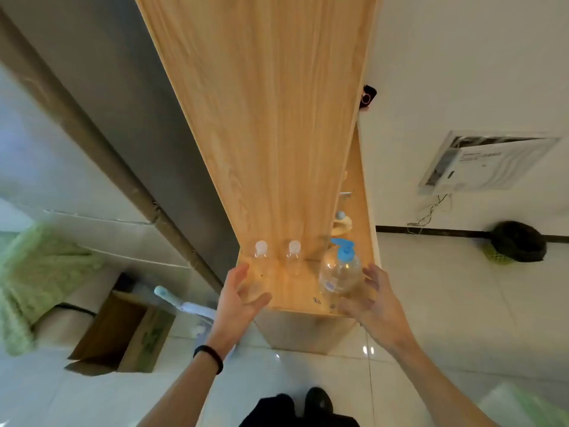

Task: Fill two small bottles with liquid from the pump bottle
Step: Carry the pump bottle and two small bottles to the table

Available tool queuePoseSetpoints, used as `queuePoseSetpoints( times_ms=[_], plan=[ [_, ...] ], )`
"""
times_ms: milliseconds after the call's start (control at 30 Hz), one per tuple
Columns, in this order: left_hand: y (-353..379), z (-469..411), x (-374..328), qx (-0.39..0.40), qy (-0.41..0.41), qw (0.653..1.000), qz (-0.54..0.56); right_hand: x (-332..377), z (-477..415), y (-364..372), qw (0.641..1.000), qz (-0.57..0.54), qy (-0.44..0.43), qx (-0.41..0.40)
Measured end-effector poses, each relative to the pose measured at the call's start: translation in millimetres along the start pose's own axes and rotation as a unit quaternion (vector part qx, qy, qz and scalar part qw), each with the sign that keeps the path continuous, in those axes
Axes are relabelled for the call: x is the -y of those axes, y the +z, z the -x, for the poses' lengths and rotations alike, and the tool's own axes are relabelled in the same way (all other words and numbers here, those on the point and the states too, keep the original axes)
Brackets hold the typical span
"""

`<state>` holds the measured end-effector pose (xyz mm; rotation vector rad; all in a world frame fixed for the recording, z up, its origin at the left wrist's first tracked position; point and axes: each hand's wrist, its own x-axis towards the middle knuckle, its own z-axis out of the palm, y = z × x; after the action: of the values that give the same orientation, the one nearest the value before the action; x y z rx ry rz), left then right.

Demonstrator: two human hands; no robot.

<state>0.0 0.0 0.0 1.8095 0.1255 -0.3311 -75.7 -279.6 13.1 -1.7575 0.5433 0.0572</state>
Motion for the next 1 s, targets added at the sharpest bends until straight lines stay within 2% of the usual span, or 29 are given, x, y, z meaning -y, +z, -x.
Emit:
queuePoseSetpoints(
  times_ms=[233,533,1000],
  plan=[
    [16.9,-40.7,-7.3,0.007,0.013,1.0,-0.004,4.7,-16.9,9.6,1.0,-0.005,0.003,0.01],
    [38.4,-55.9,-7.9,0.063,0.007,0.997,-0.041,2.1,-30.8,13.2,1.0,0.027,-0.008,0.0],
    [51.6,-64.8,-11.6,0.073,0.02,0.995,-0.06,0.1,-32.0,13.8,0.998,0.05,-0.031,-0.012]
  ],
)
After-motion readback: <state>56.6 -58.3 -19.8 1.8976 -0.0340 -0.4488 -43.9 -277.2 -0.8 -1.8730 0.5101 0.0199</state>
